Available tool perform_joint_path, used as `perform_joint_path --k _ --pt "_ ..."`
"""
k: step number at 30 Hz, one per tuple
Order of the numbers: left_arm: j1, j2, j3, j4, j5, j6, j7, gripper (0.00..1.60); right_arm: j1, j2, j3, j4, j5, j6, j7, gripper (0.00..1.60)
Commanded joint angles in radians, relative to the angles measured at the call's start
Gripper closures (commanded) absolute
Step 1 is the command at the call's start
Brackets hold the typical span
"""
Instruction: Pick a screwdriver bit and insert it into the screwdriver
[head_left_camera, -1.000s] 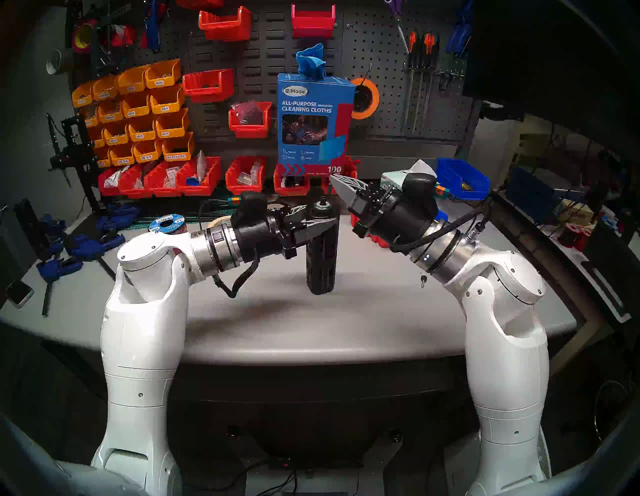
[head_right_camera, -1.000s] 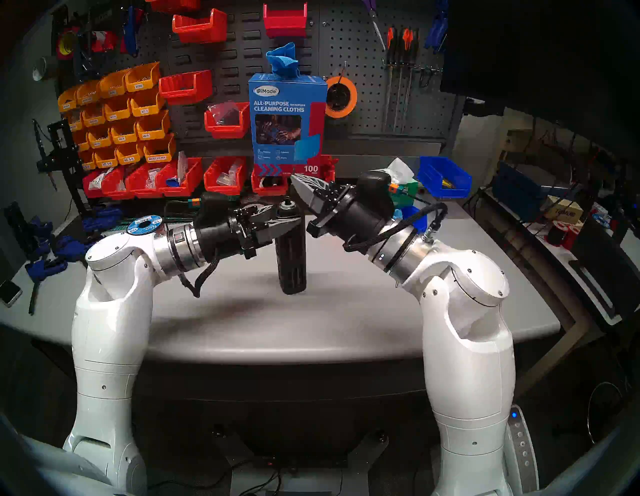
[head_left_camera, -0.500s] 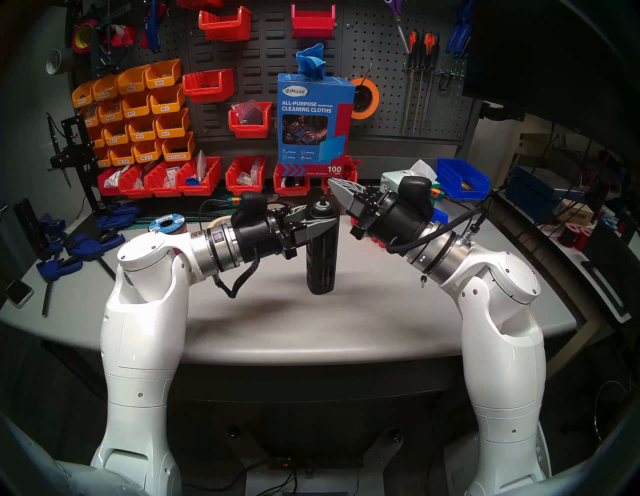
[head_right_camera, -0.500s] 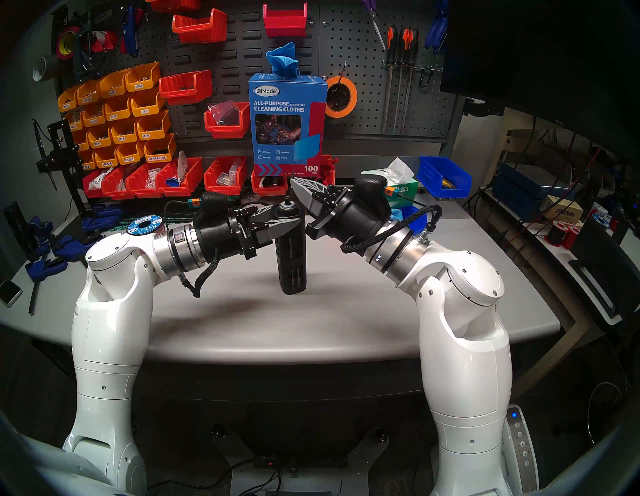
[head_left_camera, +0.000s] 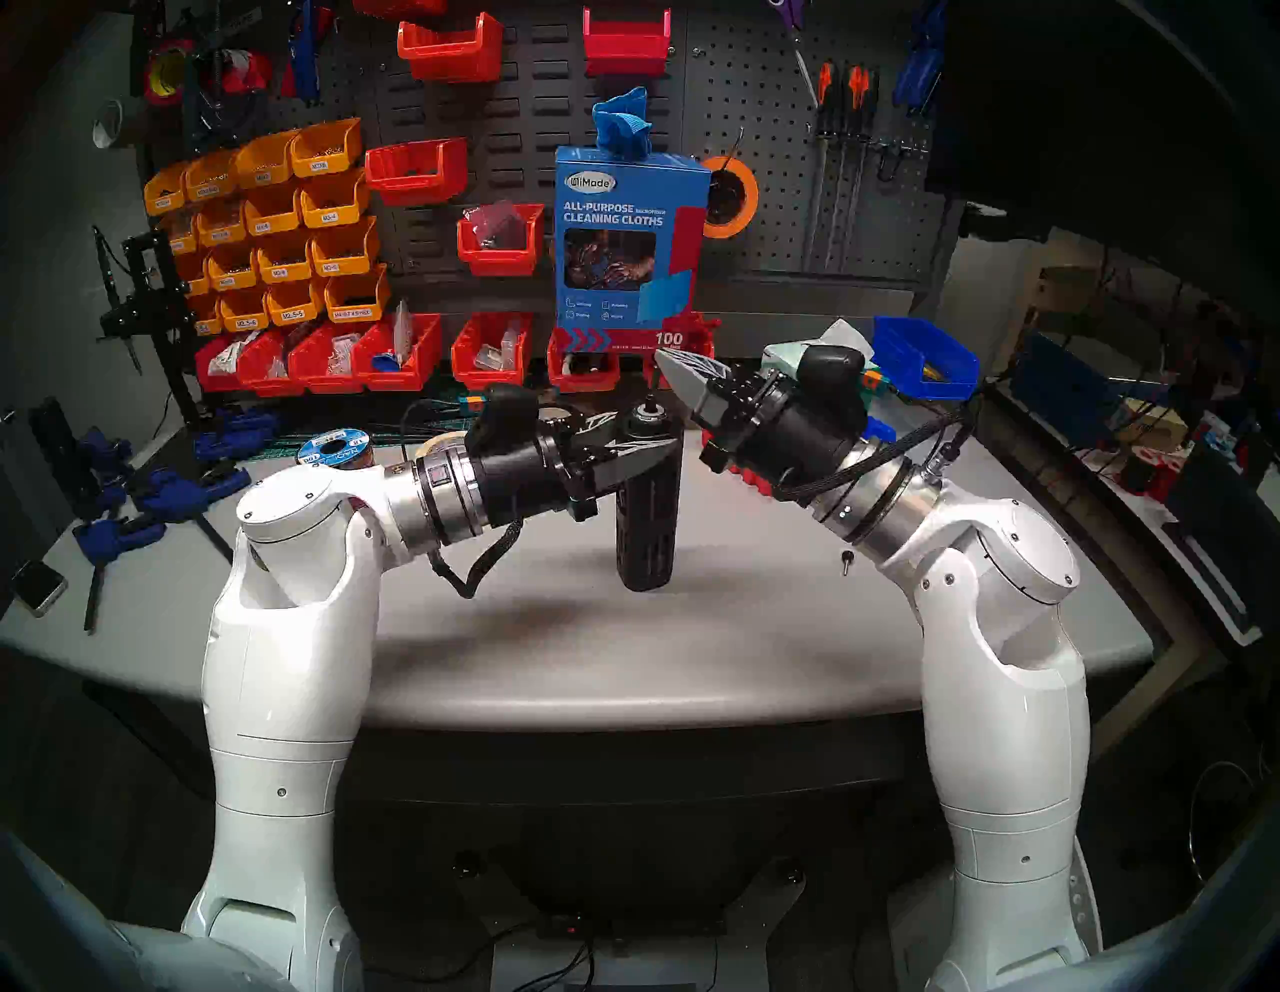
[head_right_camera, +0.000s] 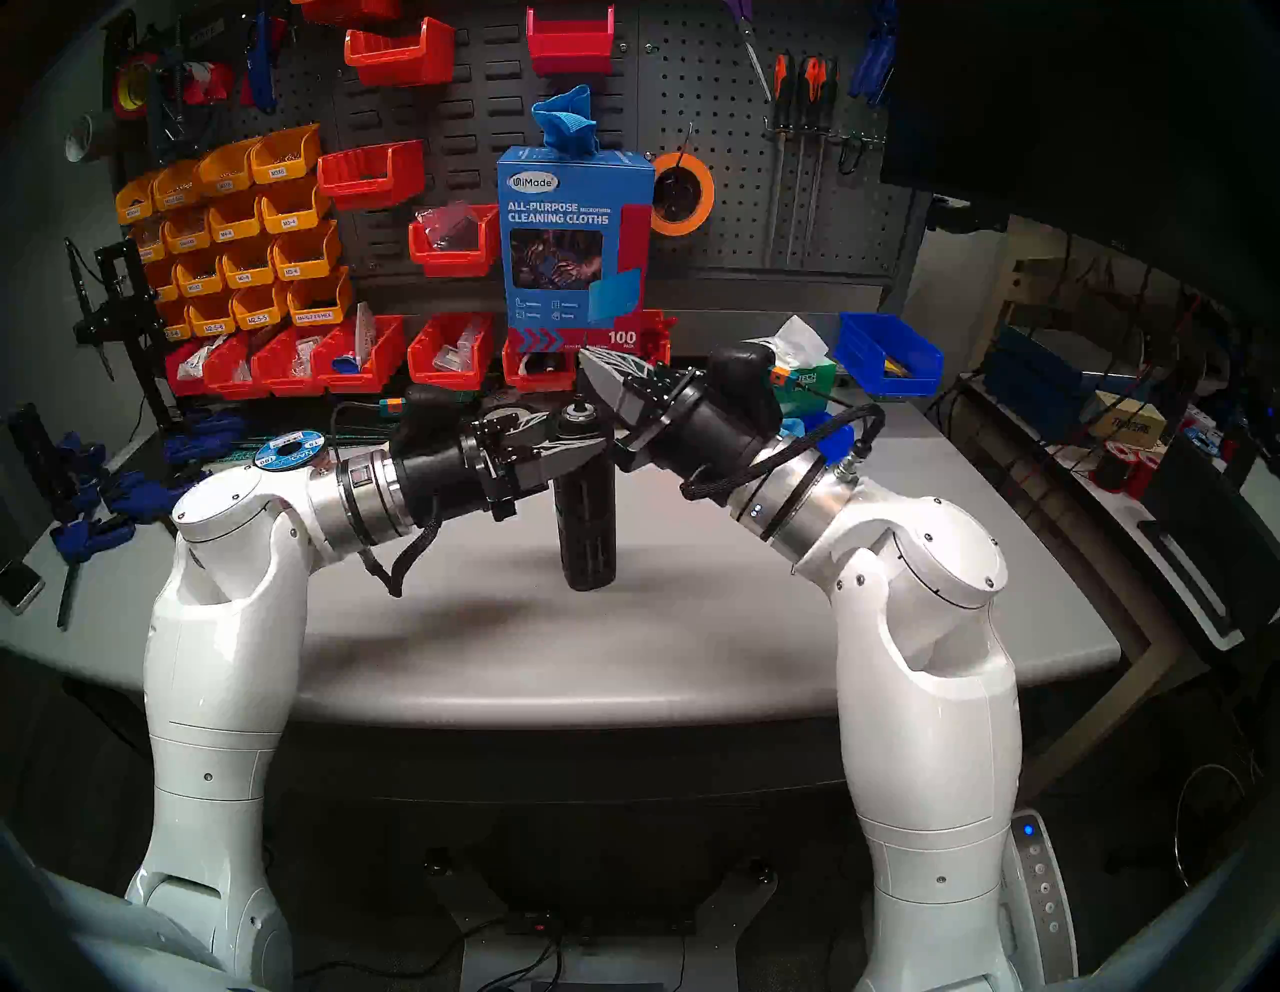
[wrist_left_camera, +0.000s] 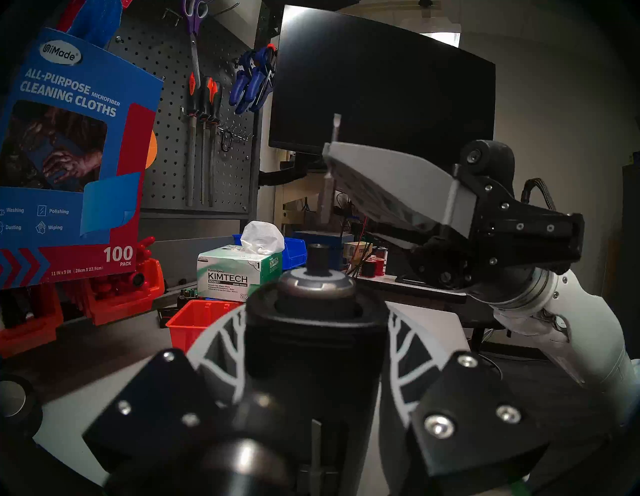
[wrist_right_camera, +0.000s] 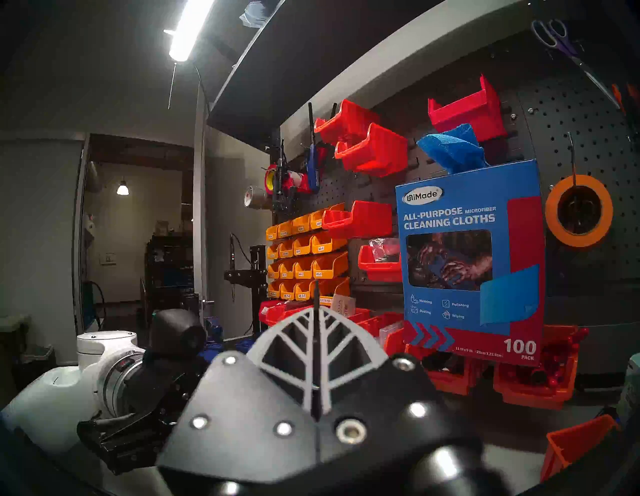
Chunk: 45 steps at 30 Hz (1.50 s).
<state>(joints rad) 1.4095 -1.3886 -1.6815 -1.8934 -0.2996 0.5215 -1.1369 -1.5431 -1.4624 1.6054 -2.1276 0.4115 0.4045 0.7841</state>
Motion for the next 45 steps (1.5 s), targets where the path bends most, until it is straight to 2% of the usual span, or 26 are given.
perform_joint_path --k 1,29,45 --pt "0.020 0.003 0.011 0.000 0.009 0.008 0.002 1.60 0.019 0.003 0.001 -0.025 0.001 -0.004 0.006 1.60" --pt "0.025 0.007 0.005 -0.001 0.004 0.007 0.002 1.60 -0.009 0.012 0.004 -0.037 -0.013 0.004 0.008 1.60" --pt "0.029 0.015 0.006 -0.003 -0.002 0.009 -0.004 1.60 0.010 0.007 0.005 -0.029 -0.011 0.002 0.001 1.60"
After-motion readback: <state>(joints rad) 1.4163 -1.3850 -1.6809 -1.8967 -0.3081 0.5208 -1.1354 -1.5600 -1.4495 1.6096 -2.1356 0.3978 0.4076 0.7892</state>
